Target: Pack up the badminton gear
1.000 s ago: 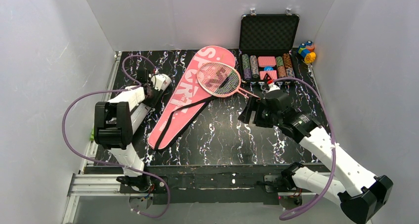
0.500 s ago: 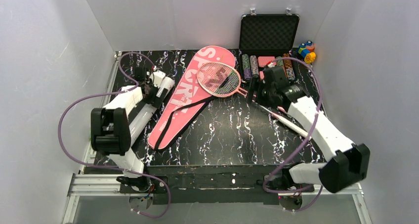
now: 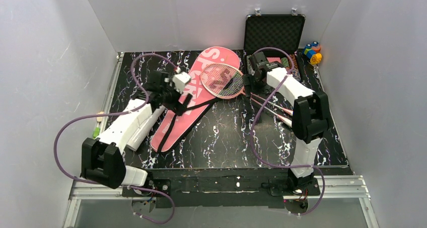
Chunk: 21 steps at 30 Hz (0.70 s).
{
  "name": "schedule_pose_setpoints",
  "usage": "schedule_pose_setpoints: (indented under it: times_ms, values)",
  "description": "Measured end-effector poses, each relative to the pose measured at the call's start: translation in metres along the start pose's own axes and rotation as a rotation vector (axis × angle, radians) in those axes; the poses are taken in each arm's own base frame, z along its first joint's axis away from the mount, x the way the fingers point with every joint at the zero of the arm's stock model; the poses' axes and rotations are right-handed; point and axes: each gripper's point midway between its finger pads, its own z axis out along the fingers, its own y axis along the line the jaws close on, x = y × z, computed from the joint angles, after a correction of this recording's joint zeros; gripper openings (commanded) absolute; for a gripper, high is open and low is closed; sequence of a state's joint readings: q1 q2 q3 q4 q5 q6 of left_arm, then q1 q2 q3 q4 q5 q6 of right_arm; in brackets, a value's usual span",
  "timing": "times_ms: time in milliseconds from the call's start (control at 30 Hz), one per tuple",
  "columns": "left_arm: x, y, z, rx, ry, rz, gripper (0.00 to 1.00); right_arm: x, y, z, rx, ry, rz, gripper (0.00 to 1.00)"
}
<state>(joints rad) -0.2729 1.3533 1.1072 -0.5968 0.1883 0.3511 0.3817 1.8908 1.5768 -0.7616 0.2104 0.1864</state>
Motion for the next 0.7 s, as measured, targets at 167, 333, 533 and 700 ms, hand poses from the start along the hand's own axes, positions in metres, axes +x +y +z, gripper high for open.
schedule_pose_setpoints:
  times_ms: [167, 333, 533, 700]
  values:
    - [0.033, -0.042, 0.033, 0.108, 0.117, 0.030, 0.98, 0.007, -0.003, 0.012, 0.004, 0.033, -0.096, 0.88]
    - [0.042, -0.038, 0.066, 0.102, 0.166, 0.028, 0.98, 0.001, -0.003, 0.020, 0.000, 0.016, -0.146, 0.87]
    - [0.016, -0.029, 0.100, 0.084, 0.130, 0.036, 0.98, 0.009, -0.001, 0.049, 0.001, 0.061, -0.186, 0.87]
    - [0.005, -0.037, 0.110, 0.101, 0.104, 0.058, 0.98, 0.015, 0.001, 0.063, -0.005, 0.078, -0.204, 0.84]
